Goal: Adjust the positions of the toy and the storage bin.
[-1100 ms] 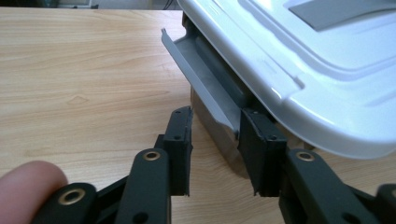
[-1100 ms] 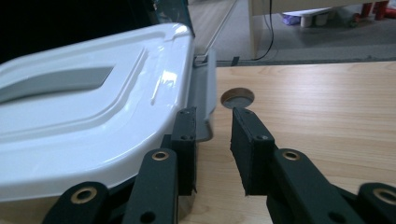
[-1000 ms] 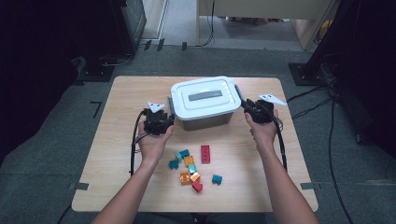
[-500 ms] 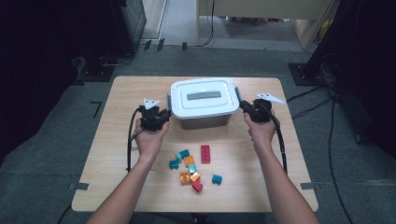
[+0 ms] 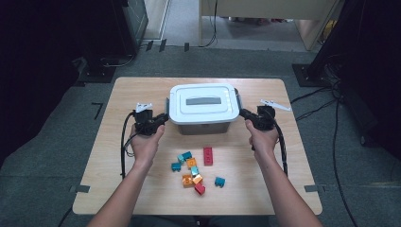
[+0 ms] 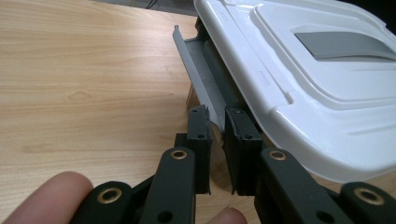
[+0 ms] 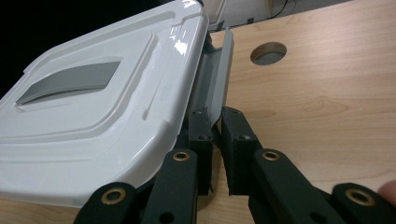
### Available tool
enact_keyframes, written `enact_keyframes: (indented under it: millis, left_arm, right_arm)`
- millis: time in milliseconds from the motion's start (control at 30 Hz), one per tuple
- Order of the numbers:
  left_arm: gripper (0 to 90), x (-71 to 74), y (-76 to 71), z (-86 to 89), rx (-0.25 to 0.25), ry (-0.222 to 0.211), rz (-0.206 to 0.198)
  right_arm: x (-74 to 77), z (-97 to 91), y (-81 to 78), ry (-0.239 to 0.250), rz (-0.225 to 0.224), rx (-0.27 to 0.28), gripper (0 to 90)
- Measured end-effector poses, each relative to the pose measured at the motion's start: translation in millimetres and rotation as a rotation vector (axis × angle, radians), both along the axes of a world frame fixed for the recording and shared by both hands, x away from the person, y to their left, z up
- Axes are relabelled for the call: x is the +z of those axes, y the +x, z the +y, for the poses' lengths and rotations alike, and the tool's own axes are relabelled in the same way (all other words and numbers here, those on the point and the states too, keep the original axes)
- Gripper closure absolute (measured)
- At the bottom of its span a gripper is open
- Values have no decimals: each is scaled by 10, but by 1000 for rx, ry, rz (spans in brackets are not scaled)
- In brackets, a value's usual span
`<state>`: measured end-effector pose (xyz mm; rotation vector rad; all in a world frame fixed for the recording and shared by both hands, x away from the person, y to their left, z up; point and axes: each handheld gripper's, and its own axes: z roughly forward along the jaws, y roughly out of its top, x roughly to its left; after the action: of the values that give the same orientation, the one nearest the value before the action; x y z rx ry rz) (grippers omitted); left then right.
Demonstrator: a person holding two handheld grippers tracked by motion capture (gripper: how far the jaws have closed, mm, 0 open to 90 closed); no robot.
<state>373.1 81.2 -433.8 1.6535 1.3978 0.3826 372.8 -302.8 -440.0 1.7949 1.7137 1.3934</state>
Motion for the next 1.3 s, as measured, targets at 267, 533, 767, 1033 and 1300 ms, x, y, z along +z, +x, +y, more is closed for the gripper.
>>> enact_keyframes:
  millis: [267, 533, 767, 1033, 1300]
  left_arm:
    - [820, -1, -123, 117, -2, -13, 3]
    - [820, -16, -290, 268, -10, -16, -3]
    - [821, -6, -448, 349, -22, -15, 6]
    - [822, -18, -642, 434, -36, -55, 18]
    - [821, -30, -832, 454, -51, -72, 20]
  right_arm:
    - [0, 52, -133, 31, 20, 29, 841]
    - [-23, 140, -324, 63, 32, 77, 838]
    - [-22, 189, -464, 71, 47, 88, 840]
    - [-46, 198, -642, 103, 50, 109, 839]
    - [-53, 174, -871, 109, 49, 123, 839]
